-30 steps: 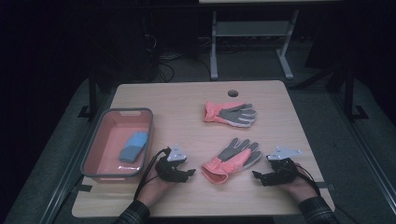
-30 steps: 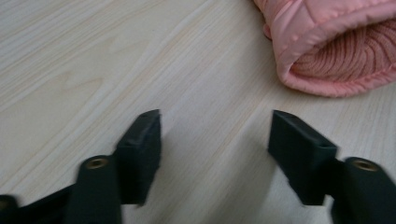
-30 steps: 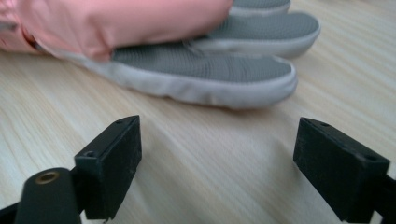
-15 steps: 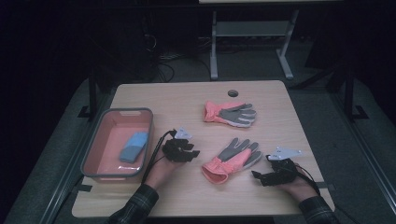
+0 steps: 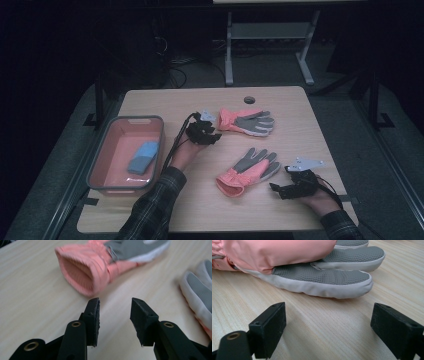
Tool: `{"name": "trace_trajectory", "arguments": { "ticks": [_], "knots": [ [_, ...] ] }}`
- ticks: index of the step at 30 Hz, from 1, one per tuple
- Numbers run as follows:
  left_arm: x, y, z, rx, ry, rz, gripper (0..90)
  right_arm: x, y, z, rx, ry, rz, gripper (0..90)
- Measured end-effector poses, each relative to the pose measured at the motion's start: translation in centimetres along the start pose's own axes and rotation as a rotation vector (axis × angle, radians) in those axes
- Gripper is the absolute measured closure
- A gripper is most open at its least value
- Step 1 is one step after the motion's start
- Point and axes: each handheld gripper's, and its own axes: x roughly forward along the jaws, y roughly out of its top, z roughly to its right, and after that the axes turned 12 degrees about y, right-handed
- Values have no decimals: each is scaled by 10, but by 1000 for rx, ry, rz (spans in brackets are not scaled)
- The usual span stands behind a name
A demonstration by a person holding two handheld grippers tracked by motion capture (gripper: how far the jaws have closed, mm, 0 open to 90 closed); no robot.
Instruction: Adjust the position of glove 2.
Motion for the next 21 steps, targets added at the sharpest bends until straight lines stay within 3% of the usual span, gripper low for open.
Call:
{"name": "trace_trajectory", "arguments": {
  "ticks": [4, 9, 11, 13, 16, 21],
  "knots": [
    [15, 10, -4, -4, -3, 5, 606, 0, 0, -1, 6, -1, -1, 129],
    [32, 16, -5, 12, 12, -33, 642, 0, 0, 0, 1, 6, 1, 129],
    [35, 15, -4, 8, 10, -29, 684, 0, 0, 0, -1, 6, 0, 129],
    [39, 14, -4, 6, 10, -42, 785, 0, 0, 0, -2, 5, -1, 130],
    [38, 13, -5, -23, 8, -54, 830, 0, 0, 0, -2, 5, -1, 129],
    [27, 9, -2, -38, 10, -57, 834, 0, 0, 0, -2, 5, 0, 129]
  ]
}}
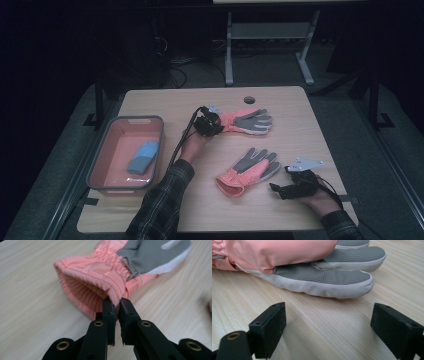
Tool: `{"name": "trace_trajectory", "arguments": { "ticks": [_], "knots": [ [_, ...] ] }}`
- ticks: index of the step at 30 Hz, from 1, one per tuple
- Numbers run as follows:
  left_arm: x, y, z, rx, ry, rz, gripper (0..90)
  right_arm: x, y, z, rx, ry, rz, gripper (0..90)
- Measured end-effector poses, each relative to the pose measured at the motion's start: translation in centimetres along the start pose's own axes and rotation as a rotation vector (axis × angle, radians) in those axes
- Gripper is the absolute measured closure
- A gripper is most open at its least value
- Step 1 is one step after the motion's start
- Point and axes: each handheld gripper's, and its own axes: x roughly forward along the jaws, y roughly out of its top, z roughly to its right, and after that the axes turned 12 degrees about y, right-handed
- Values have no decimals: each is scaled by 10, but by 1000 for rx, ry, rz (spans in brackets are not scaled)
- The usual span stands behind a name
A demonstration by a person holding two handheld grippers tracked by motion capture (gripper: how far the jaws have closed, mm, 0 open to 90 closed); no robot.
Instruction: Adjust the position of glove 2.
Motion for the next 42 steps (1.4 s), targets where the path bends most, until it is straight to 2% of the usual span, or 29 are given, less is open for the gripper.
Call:
{"name": "trace_trajectory", "arguments": {
  "ticks": [5, 10, 19, 21, 25, 29, 30, 31, 34, 38, 42],
  "knots": [
    [-18, -15, 3, -50, -1, -6, 834, 0, 0, -1, -2, -7, -3, 129],
    [-39, -37, 6, -71, -8, 4, 834, 0, 0, -1, -7, -6, -6, 129],
    [-77, -70, 8, -115, -19, -29, 829, 1, 0, -1, -8, -7, -7, 129],
    [-88, -78, 13, -127, -26, -42, 827, 1, 0, -1, -9, -7, -7, 128],
    [-98, -87, 20, -141, -47, -55, 821, 1, 0, -1, -9, -8, -7, 128],
    [-109, -99, 33, -132, -82, -58, 801, 1, 0, -1, -9, -8, -7, 129],
    [-111, -99, 34, -129, -87, -61, 778, 1, 0, -1, -9, -7, -7, 128],
    [-113, -99, 35, -130, -85, -59, 719, 1, 0, -1, -9, -8, -7, 128],
    [-122, -92, 32, -138, -78, -22, 613, 1, 0, -1, -9, -8, -7, 129],
    [-131, -73, 25, -121, -66, 14, 598, 1, 0, -1, -9, -8, -7, 128],
    [-130, -52, 13, -107, -35, 35, 595, 1, 0, -1, -9, -8, -7, 129]
  ]
}}
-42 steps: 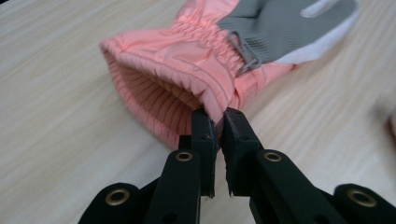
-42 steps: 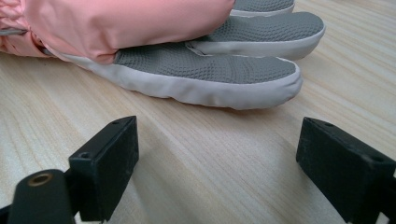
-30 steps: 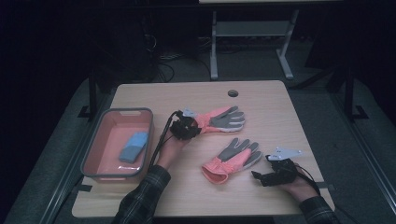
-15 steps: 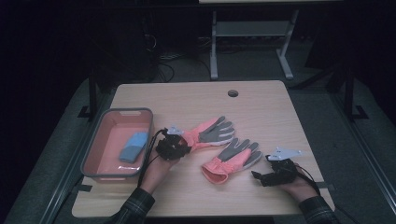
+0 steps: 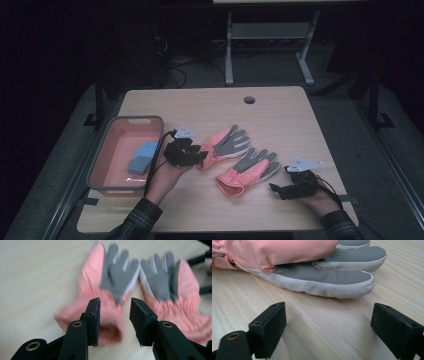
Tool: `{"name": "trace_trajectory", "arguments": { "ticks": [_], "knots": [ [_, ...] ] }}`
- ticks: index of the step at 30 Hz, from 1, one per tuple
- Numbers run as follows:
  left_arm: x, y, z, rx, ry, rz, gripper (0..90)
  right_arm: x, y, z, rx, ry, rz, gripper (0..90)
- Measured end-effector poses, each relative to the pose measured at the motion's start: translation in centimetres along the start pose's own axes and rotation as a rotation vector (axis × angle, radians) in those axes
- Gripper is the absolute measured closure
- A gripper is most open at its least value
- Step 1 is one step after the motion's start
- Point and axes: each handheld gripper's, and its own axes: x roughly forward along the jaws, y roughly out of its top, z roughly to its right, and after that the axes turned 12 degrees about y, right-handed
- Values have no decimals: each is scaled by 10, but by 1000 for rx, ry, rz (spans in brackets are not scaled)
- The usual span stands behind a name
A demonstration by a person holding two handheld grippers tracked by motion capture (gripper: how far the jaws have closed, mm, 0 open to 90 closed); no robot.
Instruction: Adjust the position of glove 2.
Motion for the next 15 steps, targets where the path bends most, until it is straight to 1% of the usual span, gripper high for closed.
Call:
{"name": "trace_trajectory", "arguments": {
  "ticks": [1, 2, 3, 7, 9, 10, 12, 15],
  "knots": [
    [2, 4, -2, 1, 4, 2, 585, 0, 0, 0, 0, 0, 0, 129],
    [11, 13, -8, -9, 2, -7, 562, 0, 0, 0, 1, 0, 0, 129],
    [11, 13, -8, -9, 2, -7, 552, 0, 0, 0, 1, 0, 0, 129],
    [36, 24, -18, -15, 18, -34, 540, 0, 0, 0, 0, 0, 0, 129],
    [48, 27, -22, -23, 17, -57, 542, 0, 0, 0, 1, 1, 0, 128],
    [54, 28, -24, -20, 19, -64, 541, 0, 0, 0, 1, 1, 1, 128],
    [64, 28, -27, -26, 8, -84, 547, 0, 0, 0, 1, 2, 1, 129],
    [76, 25, -30, -17, 9, -119, 547, 0, 0, 0, -2, 4, 3, 129]
  ]
}}
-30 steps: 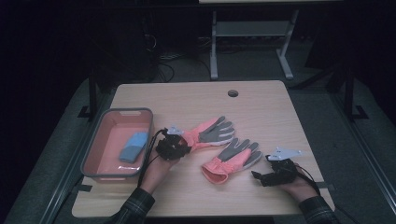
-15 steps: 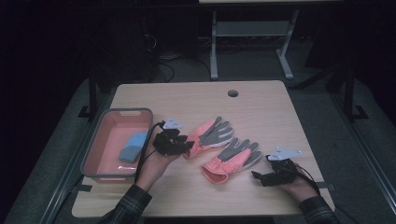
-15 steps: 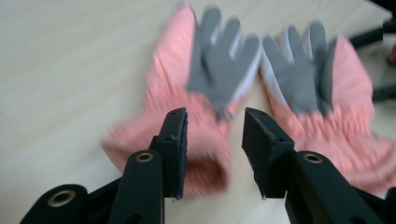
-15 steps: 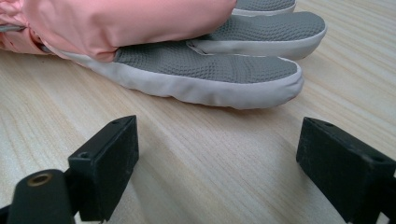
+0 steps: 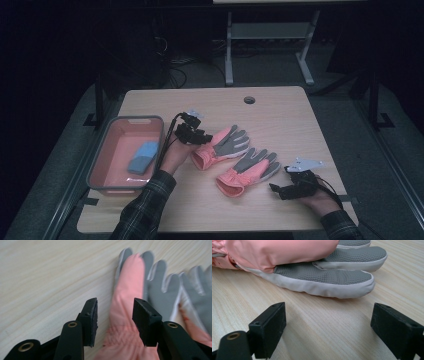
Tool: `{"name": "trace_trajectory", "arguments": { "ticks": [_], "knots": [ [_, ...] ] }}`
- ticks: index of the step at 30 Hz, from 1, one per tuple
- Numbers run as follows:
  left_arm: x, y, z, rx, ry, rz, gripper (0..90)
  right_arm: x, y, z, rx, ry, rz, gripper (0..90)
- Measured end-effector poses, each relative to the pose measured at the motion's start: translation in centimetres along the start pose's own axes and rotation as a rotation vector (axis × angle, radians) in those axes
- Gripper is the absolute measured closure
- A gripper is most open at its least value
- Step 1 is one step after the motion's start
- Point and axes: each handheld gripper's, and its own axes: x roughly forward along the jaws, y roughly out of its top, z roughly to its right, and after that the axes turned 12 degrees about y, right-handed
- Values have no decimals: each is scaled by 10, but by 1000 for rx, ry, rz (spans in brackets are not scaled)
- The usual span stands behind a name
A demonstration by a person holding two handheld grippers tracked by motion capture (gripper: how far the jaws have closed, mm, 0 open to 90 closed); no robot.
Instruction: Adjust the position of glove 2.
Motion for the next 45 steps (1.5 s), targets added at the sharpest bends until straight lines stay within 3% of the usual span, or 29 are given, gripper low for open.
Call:
{"name": "trace_trajectory", "arguments": {
  "ticks": [6, 10, 11, 15, 17, 18, 19, 23, 28, 31, 37, 45],
  "knots": [
    [15, -4, 0, 2, -22, -40, 590, 0, 0, 0, -1, -1, 0, 129],
    [21, -6, 3, 11, -63, -62, 734, 0, 0, 0, -5, -2, -1, 127],
    [22, -6, 4, 29, -61, -69, 761, 0, 0, 0, -6, -1, -1, 128],
    [20, -5, 5, 30, -59, -66, 869, -1, 3, 0, 9, -1, -20, 179],
    [17, -4, 5, 17, -63, -62, 892, -7, 6, 0, 28, 10, -21, 323],
    [15, -4, 5, 10, -62, -56, 892, -7, 6, 0, 28, 10, -21, 323],
    [12, -3, 5, 6, -64, -46, 894, -10, 8, 0, 35, 18, -16, 384],
    [0, -1, 5, 4, -40, -9, 895, -18, 13, -2, 67, 89, 16, 654],
    [-19, 3, 7, 8, -28, 41, 896, -15, 19, -12, 28, 188, -1, 900],
    [-28, 3, 13, 19, -27, 67, 896, -9, 23, -21, 12, 237, -9, 900],
    [-41, 4, 30, 50, -35, 124, 895, 10, 32, -34, -18, 249, -48, 900],
    [-51, 3, 49, 87, -114, 158, 894, 25, 43, -38, -19, 245, -51, 900]
  ]
}}
